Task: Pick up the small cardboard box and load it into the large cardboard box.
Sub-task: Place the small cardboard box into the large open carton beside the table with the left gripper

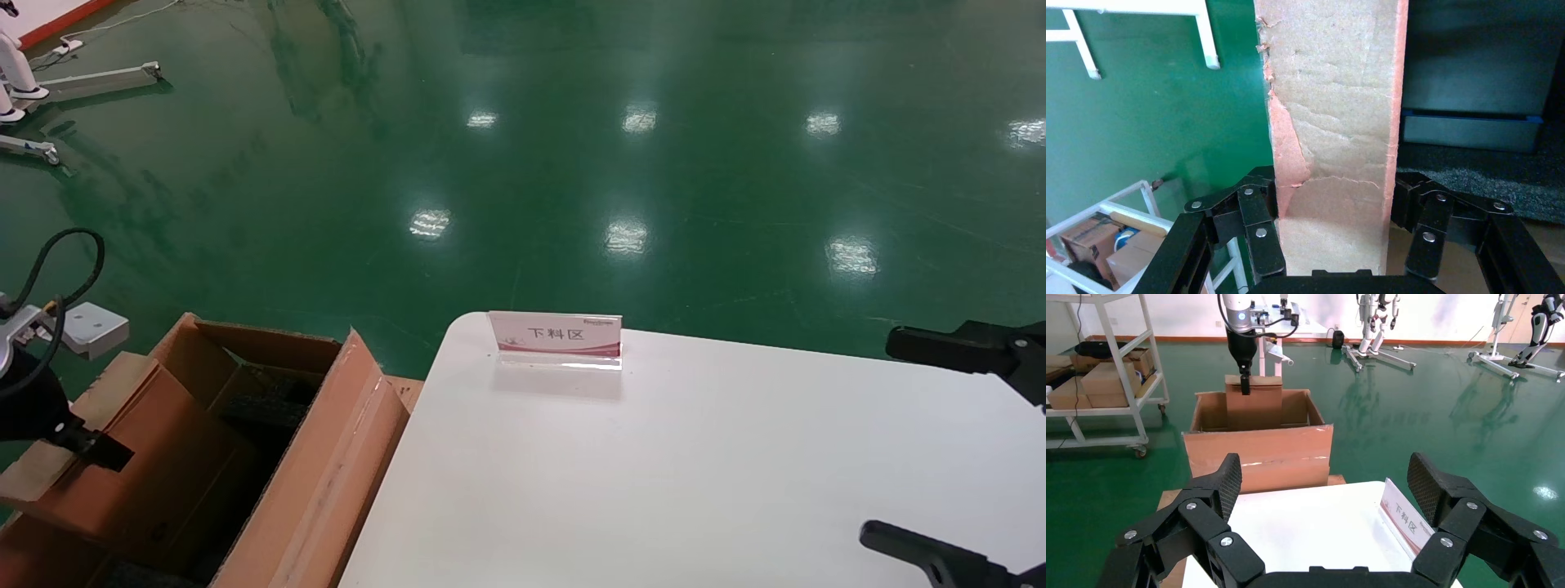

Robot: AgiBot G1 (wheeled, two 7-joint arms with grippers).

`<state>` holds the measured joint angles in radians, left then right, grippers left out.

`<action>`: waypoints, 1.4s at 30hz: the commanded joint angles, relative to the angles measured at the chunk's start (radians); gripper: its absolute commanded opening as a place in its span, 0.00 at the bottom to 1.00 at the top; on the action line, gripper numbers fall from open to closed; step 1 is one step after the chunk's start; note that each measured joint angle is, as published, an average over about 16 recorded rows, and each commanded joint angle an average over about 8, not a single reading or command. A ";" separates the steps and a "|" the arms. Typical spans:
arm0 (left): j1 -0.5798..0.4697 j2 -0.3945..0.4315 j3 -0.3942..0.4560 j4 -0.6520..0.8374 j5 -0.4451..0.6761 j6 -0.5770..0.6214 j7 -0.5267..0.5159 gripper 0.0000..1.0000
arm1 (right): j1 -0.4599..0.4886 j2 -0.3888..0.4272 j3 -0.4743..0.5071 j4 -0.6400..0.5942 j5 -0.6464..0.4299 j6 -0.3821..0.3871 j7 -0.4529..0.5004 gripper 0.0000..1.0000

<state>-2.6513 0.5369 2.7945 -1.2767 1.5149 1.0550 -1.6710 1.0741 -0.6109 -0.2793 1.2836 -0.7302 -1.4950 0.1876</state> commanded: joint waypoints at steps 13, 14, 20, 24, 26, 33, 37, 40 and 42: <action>0.088 0.000 -0.012 0.022 0.007 -0.051 -0.033 0.63 | 0.000 0.000 0.000 0.000 0.000 0.000 0.000 1.00; 0.094 0.000 -0.013 0.023 0.006 -0.053 -0.035 0.76 | 0.000 0.000 0.000 0.000 0.000 0.000 0.000 1.00; 0.119 0.004 -0.017 0.031 0.001 -0.060 -0.044 1.00 | 0.000 0.000 0.000 0.000 0.000 0.000 0.000 1.00; 0.127 0.006 -0.019 0.034 0.000 -0.062 -0.046 1.00 | 0.000 0.000 0.000 0.000 0.000 0.000 0.000 1.00; 0.130 0.006 -0.019 0.035 -0.001 -0.063 -0.047 1.00 | 0.000 0.000 0.000 0.000 0.000 0.000 0.000 1.00; 0.135 0.007 -0.020 0.037 -0.002 -0.064 -0.049 1.00 | 0.000 0.000 0.000 0.000 0.000 0.000 0.000 1.00; 0.137 0.007 -0.020 0.037 -0.001 -0.065 -0.049 1.00 | 0.000 0.000 0.000 0.000 0.000 0.000 0.000 1.00; 0.138 0.007 -0.020 0.038 -0.001 -0.065 -0.049 1.00 | 0.000 0.000 0.000 0.000 0.000 0.000 0.000 1.00; 0.138 0.007 -0.020 0.038 0.000 -0.065 -0.049 1.00 | 0.000 0.000 0.000 0.000 0.000 0.000 0.000 1.00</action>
<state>-2.5137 0.5438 2.7741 -1.2390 1.5140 0.9900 -1.7199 1.0739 -0.6108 -0.2793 1.2834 -0.7300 -1.4947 0.1875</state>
